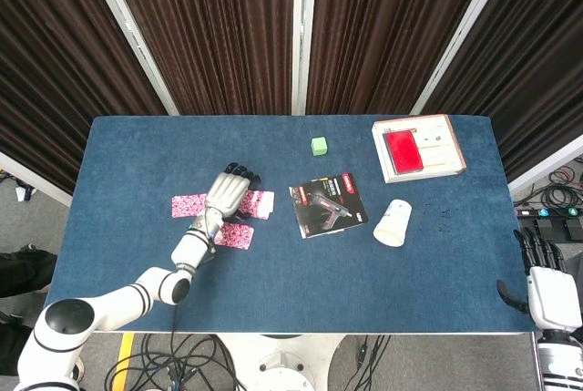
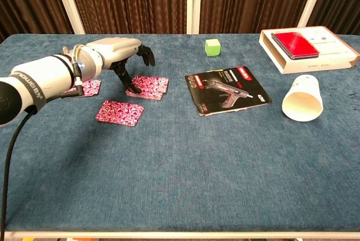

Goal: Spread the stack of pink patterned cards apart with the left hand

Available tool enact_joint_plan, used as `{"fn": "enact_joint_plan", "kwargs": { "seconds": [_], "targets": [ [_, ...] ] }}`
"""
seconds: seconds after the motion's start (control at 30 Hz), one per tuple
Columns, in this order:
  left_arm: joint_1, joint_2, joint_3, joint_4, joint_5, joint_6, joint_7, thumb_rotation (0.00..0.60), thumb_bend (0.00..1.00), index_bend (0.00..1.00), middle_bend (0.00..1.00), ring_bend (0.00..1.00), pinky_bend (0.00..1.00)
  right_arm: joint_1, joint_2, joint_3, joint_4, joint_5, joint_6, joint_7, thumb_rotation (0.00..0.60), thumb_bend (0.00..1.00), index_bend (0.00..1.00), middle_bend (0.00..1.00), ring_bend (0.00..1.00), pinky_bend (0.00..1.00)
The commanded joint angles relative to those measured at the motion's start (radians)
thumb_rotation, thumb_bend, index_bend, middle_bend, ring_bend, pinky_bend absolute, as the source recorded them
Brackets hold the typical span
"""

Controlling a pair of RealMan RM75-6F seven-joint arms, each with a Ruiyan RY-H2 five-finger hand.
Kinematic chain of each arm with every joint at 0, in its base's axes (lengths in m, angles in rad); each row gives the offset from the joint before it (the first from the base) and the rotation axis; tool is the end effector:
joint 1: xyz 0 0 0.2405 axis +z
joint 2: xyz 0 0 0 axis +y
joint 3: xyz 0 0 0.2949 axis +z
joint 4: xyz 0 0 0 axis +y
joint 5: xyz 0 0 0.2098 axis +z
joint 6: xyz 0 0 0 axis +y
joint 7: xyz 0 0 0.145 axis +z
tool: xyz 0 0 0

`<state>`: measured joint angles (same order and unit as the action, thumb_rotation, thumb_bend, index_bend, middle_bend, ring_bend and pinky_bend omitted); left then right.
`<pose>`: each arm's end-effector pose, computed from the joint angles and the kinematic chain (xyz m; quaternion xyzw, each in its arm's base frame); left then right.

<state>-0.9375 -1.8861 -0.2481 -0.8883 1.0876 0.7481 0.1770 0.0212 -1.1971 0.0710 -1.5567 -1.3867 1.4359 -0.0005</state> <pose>-0.1525 0.4405 -0.1028 -0.7443 -0.3946 -0.3438 0.4149 -0.3783 -0.1652 0.1557 0.5439 -0.4470 0.3495 0.6183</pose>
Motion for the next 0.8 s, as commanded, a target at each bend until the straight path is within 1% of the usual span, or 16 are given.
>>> {"fn": "enact_joint_plan", "kwargs": {
  "seconds": [0.03, 0.2, 0.3, 0.4, 0.5, 0.6, 0.63, 0.7, 0.73, 0.8],
  "targets": [
    [0.011, 0.015, 0.005, -0.007, 0.026, 0.019, -0.028, 0.600, 0.13, 0.15, 0.17, 0.09, 0.10, -0.001, 0.000, 0.000, 0.000, 0.000, 0.001, -0.001, 0.600, 0.23, 0.00, 0.00, 0.00, 0.00],
    [0.033, 0.050, 0.017, -0.044, 0.037, 0.031, -0.026, 0.600, 0.13, 0.14, 0.17, 0.09, 0.10, 0.000, -0.003, -0.001, 0.003, 0.001, -0.003, -0.001, 0.600, 0.23, 0.00, 0.00, 0.00, 0.00],
    [0.058, 0.089, 0.021, -0.096, 0.028, 0.048, -0.014, 0.600, 0.12, 0.14, 0.18, 0.09, 0.10, 0.001, -0.006, -0.001, 0.004, -0.003, -0.001, -0.004, 0.600, 0.23, 0.00, 0.00, 0.00, 0.00],
    [0.096, 0.150, 0.034, -0.176, 0.009, 0.071, 0.021, 0.600, 0.11, 0.15, 0.19, 0.09, 0.10, 0.004, -0.010, -0.001, 0.006, -0.003, -0.004, -0.003, 0.600, 0.23, 0.00, 0.00, 0.00, 0.00],
    [0.148, 0.221, 0.055, -0.268, -0.005, 0.127, 0.069, 0.600, 0.10, 0.17, 0.19, 0.09, 0.10, 0.007, -0.015, -0.003, 0.007, -0.014, -0.003, -0.003, 0.600, 0.23, 0.00, 0.00, 0.00, 0.00],
    [0.212, 0.299, 0.077, -0.374, -0.004, 0.191, 0.071, 0.600, 0.08, 0.19, 0.19, 0.08, 0.10, 0.008, -0.019, -0.009, 0.001, -0.037, 0.008, -0.011, 0.600, 0.23, 0.00, 0.00, 0.00, 0.00],
    [0.238, 0.339, 0.095, -0.423, 0.019, 0.209, 0.051, 0.600, 0.08, 0.20, 0.19, 0.07, 0.10, 0.008, -0.020, -0.012, -0.003, -0.048, 0.014, -0.016, 0.600, 0.23, 0.00, 0.00, 0.00, 0.00],
    [0.281, 0.390, 0.122, -0.476, 0.073, 0.268, 0.025, 0.600, 0.06, 0.20, 0.19, 0.06, 0.10, 0.009, -0.022, -0.017, -0.009, -0.064, 0.021, -0.027, 0.600, 0.23, 0.00, 0.00, 0.00, 0.00],
    [0.313, 0.410, 0.139, -0.496, 0.113, 0.327, 0.016, 0.600, 0.06, 0.20, 0.19, 0.06, 0.10, 0.009, -0.024, -0.021, -0.012, -0.074, 0.024, -0.034, 0.600, 0.23, 0.00, 0.00, 0.00, 0.00],
    [0.362, 0.432, 0.163, -0.516, 0.158, 0.411, 0.008, 0.600, 0.05, 0.20, 0.19, 0.06, 0.10, 0.011, -0.027, -0.027, -0.019, -0.085, 0.025, -0.045, 0.600, 0.23, 0.00, 0.00, 0.00, 0.00]
  ]
}}
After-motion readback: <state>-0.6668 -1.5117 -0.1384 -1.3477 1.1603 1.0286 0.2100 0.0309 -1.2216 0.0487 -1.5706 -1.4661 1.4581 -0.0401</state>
